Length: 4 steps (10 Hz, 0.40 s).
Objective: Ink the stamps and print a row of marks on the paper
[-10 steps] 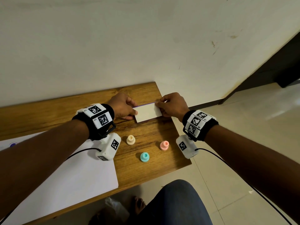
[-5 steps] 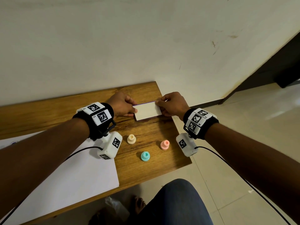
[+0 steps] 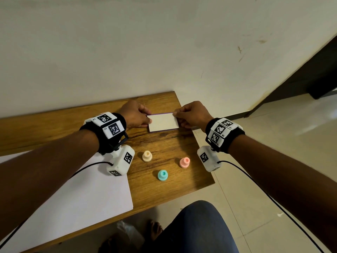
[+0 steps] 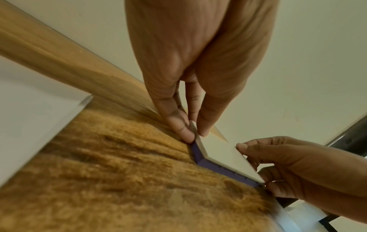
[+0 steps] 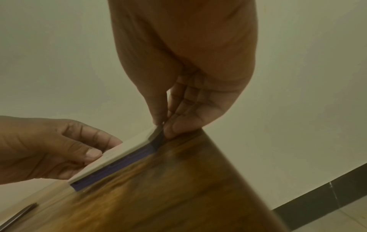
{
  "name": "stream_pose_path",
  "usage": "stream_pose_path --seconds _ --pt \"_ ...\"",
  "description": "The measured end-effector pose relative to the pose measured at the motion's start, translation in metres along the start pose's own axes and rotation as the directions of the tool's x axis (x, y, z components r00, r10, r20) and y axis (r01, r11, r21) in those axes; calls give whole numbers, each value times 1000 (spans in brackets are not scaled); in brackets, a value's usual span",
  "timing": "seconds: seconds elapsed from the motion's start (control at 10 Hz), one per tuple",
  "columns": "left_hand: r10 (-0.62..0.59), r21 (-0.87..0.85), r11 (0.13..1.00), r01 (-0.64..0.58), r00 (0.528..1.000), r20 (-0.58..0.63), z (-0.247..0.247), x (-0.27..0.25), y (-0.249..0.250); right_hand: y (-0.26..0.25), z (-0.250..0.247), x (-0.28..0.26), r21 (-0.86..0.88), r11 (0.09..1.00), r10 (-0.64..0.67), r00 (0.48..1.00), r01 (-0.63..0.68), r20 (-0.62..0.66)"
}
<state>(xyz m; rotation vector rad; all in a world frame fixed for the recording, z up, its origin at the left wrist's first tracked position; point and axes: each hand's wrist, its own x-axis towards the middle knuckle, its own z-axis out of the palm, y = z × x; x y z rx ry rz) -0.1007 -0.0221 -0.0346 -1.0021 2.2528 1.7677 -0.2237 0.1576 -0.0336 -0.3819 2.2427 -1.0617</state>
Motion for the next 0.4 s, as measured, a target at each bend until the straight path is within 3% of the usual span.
stream_pose_path --seconds 0.3,0.4 --pt "-60 -67 996 60 998 0 -19 -13 5 -9 -7 -5 -39 999 -8 1000 9 29" --pt "-49 -68 997 45 997 -61 -36 -27 3 -16 -16 -14 -27 999 -27 1000 27 -1"
